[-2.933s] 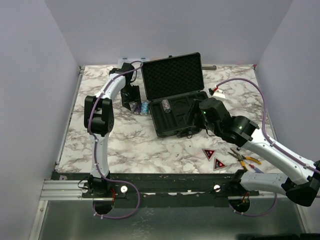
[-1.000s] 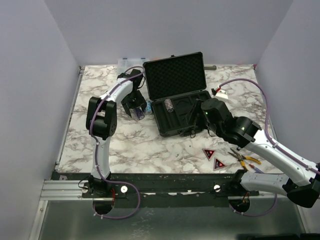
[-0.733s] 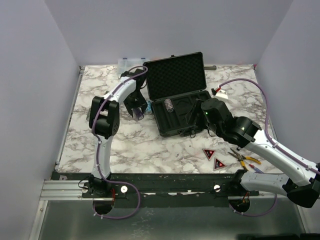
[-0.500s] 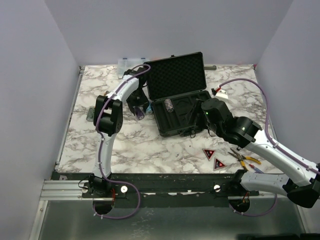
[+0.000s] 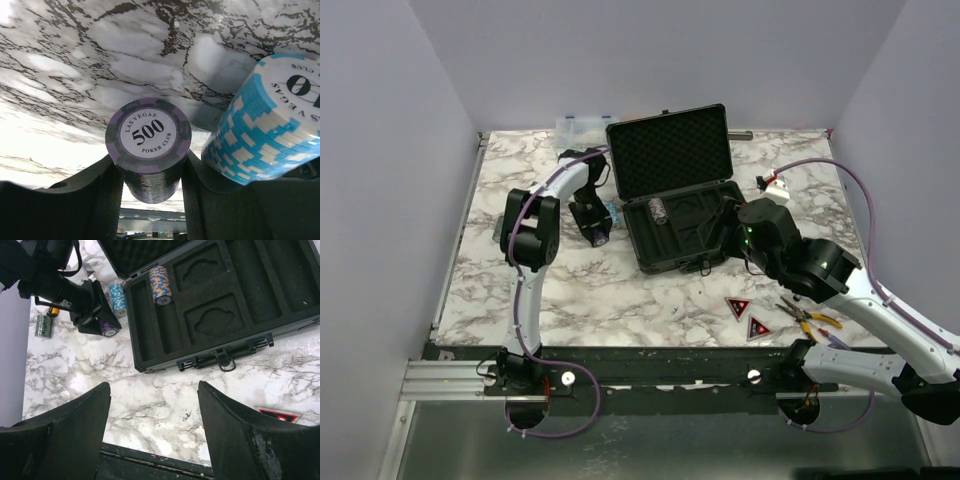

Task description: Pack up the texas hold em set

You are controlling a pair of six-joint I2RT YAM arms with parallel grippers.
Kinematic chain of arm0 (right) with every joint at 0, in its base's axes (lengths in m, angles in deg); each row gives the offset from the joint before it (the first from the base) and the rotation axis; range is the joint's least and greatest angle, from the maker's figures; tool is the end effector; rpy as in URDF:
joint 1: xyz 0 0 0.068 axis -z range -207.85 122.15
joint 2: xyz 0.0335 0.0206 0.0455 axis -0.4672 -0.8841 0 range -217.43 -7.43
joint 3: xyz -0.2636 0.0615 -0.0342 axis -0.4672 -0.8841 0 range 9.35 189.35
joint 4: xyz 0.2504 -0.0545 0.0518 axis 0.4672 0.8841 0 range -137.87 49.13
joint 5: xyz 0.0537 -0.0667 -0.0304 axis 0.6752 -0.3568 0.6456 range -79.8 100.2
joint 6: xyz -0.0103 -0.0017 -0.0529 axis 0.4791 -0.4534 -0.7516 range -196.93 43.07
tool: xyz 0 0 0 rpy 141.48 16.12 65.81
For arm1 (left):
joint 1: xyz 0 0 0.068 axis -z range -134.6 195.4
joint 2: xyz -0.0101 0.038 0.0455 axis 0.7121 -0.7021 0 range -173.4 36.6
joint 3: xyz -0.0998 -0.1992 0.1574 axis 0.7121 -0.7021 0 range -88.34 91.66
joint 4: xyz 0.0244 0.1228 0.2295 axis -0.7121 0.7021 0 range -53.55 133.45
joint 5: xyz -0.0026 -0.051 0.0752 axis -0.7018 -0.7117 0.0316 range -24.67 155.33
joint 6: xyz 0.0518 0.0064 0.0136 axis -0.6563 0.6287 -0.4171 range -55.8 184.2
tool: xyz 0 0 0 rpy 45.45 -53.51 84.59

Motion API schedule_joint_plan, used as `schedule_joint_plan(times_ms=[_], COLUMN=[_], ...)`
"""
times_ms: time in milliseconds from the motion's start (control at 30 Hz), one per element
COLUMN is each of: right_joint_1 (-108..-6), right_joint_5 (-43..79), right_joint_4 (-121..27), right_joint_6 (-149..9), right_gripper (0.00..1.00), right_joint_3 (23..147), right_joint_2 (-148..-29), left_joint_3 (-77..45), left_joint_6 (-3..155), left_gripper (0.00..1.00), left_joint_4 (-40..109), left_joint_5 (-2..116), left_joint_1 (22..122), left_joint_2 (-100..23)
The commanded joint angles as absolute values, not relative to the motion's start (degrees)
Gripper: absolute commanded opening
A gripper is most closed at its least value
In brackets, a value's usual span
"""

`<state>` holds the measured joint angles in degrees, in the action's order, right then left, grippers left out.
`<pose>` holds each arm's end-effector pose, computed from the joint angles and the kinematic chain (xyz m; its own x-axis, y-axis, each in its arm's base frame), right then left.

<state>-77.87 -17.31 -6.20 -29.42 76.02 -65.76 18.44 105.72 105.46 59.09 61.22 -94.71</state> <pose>0.1431 0.1451 0.3751 -0.5568 0.3539 -0.7515 -0.0312 0.8951 0.4447 0.4177 -0.1224 0.1555 -0.8942 -0.4317 0.1183 -0.4387 0.8977 -0.0403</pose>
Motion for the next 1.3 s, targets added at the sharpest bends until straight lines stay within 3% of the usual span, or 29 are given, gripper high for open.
schedule_joint_plan(times_ms=[0, 133, 667, 1267], right_joint_1=[-77.8, -77.8, -77.8, -77.8], right_joint_5=[-19.3, -19.2, -18.7, -20.1], right_joint_4=[-5.6, -5.6, -10.5, -7.6], right_joint_6=[-30.0, -30.2, -31.8, -28.0], right_gripper=[0.74, 0.74, 0.74, 0.73], right_joint_3=[76.4, 76.2, 75.9, 78.0], right_joint_2=[-65.5, -65.8, -68.6, -70.6], left_joint_3=[15.8, 12.6, 0.9, 17.0], left_joint_6=[105.5, 103.6, 100.7, 101.9], left_gripper=[0.09, 0.00, 0.00, 0.00], left_joint_4=[102.6, 101.3, 94.9, 93.8], left_joint_5=[59.4, 60.7, 54.8, 47.3], left_joint_1=[61.1, 61.1, 64.3, 70.1], left_joint_2=[-92.1, -85.7, -61.1, -74.5])
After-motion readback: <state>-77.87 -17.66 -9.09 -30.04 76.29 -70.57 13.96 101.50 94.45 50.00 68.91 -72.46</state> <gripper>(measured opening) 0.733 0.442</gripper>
